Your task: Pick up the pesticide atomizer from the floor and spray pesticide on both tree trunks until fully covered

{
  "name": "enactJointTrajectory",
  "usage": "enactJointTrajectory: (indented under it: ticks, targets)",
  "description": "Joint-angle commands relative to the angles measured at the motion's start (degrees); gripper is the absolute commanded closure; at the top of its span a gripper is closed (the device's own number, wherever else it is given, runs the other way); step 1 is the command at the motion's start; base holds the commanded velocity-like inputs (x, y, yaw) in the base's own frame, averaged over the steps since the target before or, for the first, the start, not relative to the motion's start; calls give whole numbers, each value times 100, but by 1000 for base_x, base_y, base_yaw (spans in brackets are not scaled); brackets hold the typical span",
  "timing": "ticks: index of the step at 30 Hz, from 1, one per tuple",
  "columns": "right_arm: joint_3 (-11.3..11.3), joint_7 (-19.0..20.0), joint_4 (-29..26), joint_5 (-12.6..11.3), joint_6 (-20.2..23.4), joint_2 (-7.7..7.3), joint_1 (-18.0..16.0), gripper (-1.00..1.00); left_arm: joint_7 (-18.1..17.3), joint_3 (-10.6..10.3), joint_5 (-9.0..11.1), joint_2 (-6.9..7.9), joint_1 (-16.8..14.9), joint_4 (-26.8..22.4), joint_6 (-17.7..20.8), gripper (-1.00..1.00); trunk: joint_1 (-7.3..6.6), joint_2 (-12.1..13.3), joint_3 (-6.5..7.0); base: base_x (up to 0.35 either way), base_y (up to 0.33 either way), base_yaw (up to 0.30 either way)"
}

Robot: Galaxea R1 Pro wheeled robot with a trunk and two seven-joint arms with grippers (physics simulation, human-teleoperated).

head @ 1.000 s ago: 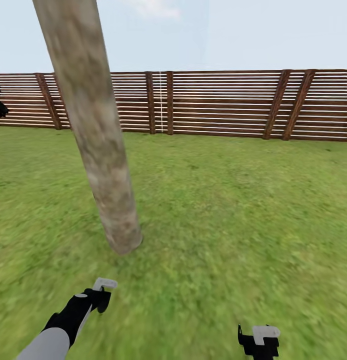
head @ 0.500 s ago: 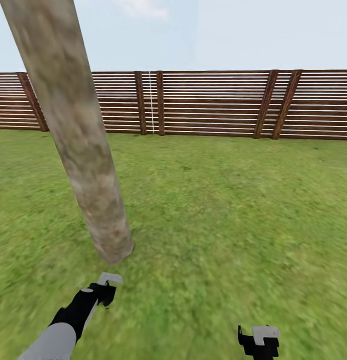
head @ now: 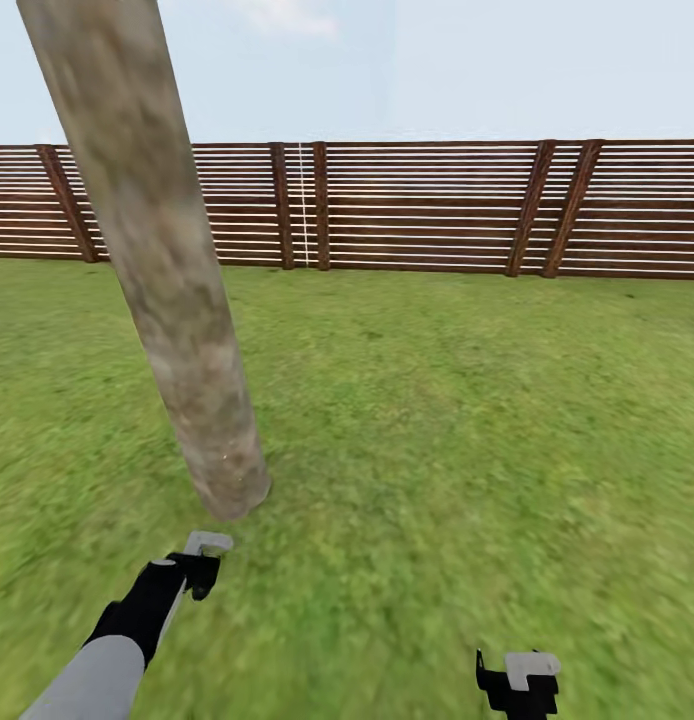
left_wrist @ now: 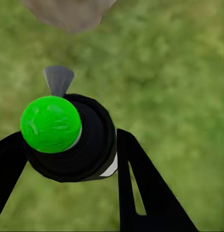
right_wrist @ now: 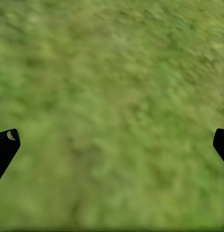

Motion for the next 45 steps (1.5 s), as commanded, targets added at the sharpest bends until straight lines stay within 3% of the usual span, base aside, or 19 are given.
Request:
enactJointTrajectory:
  ticks: [1, 7, 9, 12, 14, 15, 16, 18, 20, 22, 26, 27, 29, 31, 33, 36, 38, 40, 45]
  targets:
    - [0, 0, 0, 0, 0, -1, 0, -100, -1, -11, 9, -8, -28, -28, 208, 100, 0, 0, 0, -8, 1, 0]
    - [0, 0, 0, 0, 0, -4, 0, -100, -128, -20, 12, -133, -547, -104, 842, 100, 0, 0, 0, -1, 0, 0]
    - [0, 4, 0, 0, 0, -4, 0, -100, -198, -15, 10, -59, -640, -255, 952, 100, 0, 0, 0, 0, 0, 0]
    - [0, 12, 0, 5, 0, -2, 0, -100, -232, -30, 16, 279, -616, -419, 962, 100, 0, 0, 0, 0, 0, 0]
    - [0, 23, 0, 15, 0, -5, 0, -100, -244, -37, 15, 312, -599, -419, 893, 100, 0, 0, 0, 0, 0, 0]
    - [0, 25, 0, 16, 0, -5, 0, -100, -245, -30, 21, 281, -598, -384, 795, 100, 0, 0, 0, 0, 0, 0]
    - [0, 27, 0, 17, 0, -6, 0, -100, -247, -22, 19, 31, -602, -357, 480, 100, 0, 0, 0, 0, 0, 0]
    - [0, 27, 0, 17, 0, -6, 0, -100, -241, -24, 7, -206, -605, -376, 328, 100, 0, 0, 0, 0, 0, 0]
    - [0, 27, 0, 17, 0, -6, 0, -100, -240, -19, 13, -247, -610, -409, 300, 100, 0, 0, 0, 0, 0, 0]
    - [0, 26, 0, 17, 0, -6, 0, -100, -246, 19, 16, -186, -614, -434, 294, 100, 0, 0, 0, 0, 0, 0]
    - [0, 26, 0, 17, 0, -6, 0, -100, -253, 30, 27, 355, -615, -433, 294, 100, 0, 0, 0, 0, 0, 0]
    - [0, 26, 0, 17, 0, -6, 0, -100, -246, 9, 22, 400, -612, -436, 278, 100, 0, 0, 0, 0, 0, 0]
    - [0, 26, 0, 17, 0, -6, 0, -100, -240, -6, 23, 372, -601, -419, 256, 100, 0, 0, 0, -167, 0, 0]
    - [0, 26, 0, 17, 0, -6, 0, -100, -241, -21, 12, 11, -608, -437, 248, 100, 0, 0, 0, -180, 0, 0]
    - [0, 26, 0, 17, 0, -6, 0, -100, -241, -22, 16, -70, -654, -457, 259, 100, 0, 0, 0, -36, 0, 0]
    - [0, 26, 0, 17, 0, -6, 0, -100, -340, 1, 24, 9, -726, -735, 318, 100, 0, 0, 0, -9, 0, 0]
    - [0, 20, 0, 17, 0, -6, 0, -100, -771, 20, 24, 274, -804, -921, 344, 100, 0, 0, 0, -1, 0, 0]
    - [0, 18, 0, 17, 0, -6, 0, -100, -1044, 5, 22, 379, -816, -1021, 350, 100, 0, 0, 0, 0, 0, 0]
    - [0, 18, 0, 17, 0, -8, 0, -100, -1149, -25, 18, 161, -841, -1359, 508, 100, 0, 0, 0, -3, 0, 0]
